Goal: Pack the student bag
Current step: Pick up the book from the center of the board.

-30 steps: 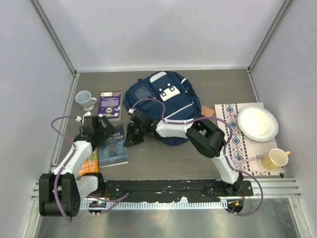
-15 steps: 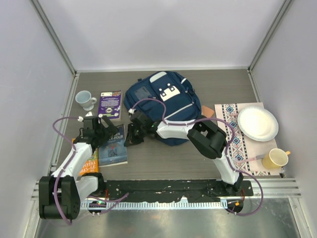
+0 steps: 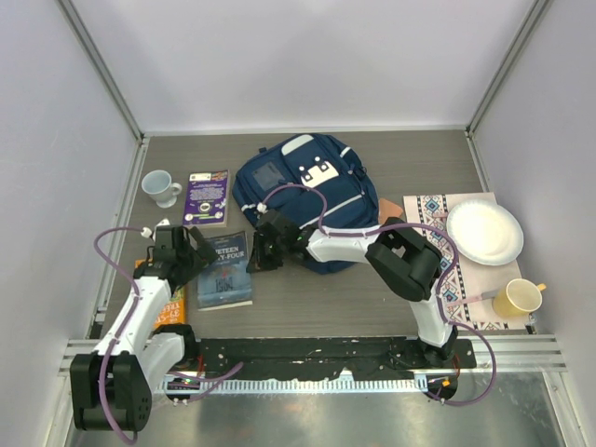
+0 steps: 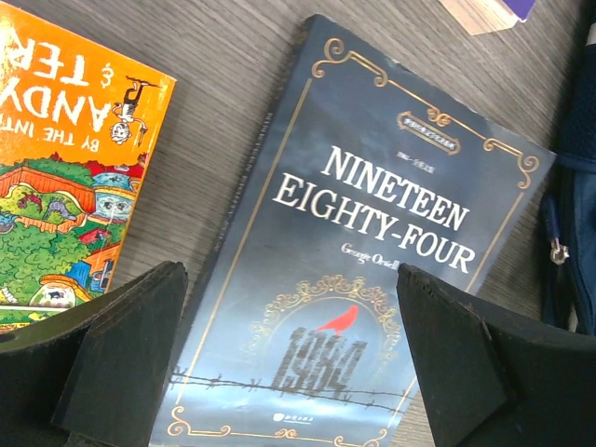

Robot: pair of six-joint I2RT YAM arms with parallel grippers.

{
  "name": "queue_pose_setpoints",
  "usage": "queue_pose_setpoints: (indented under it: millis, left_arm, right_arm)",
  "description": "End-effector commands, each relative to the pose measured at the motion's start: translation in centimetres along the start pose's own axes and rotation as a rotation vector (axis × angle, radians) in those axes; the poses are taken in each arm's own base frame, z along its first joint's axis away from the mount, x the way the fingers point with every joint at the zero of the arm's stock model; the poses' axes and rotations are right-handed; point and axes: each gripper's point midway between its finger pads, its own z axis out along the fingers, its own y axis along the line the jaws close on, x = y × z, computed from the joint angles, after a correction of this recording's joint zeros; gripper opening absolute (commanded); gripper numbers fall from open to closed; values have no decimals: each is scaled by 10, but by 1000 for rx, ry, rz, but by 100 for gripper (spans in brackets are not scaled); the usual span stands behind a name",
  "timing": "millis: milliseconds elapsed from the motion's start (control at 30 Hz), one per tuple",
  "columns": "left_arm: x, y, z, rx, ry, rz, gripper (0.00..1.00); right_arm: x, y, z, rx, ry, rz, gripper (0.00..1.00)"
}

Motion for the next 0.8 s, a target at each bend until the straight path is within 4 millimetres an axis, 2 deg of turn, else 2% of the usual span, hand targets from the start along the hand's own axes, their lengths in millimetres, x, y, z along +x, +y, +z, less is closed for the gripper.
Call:
queue_pose_setpoints:
  millis: [0,100,167,200,267,300,400,533,767]
  left_arm:
    - [-4,2,2,-30,-2,10,100]
    - [-2,6,7,-51,12,10,100]
    - [0,6,10,-48,17,13,99]
    - [1,4,13,-38,20,18,100]
    - [7,2,17,-25,56,26,100]
    - [7,-1,19,-11,60,28,100]
    - [13,-7,23,24,93,29,99]
    - [18,-8,24,39,108,31,100]
    - [24,-33,20,191,132,2,98]
  right_arm:
    - [-10,-6,-16,32,-40,-24,1]
    - [-11,-10,-15,41,-43,-13,1]
    - [-12,-10,-15,37,-42,-11,7]
    - [-13,-8,-16,32,-40,-12,16]
    - [-15,-9,-17,28,-39,-2,26]
    - [-15,-8,-17,24,-40,-3,38]
    - [-17,-7,-16,6,-33,17,50]
    - [-15,-7,-11,-17,-16,41,52]
    - [-8,8,-3,-128,26,72,53]
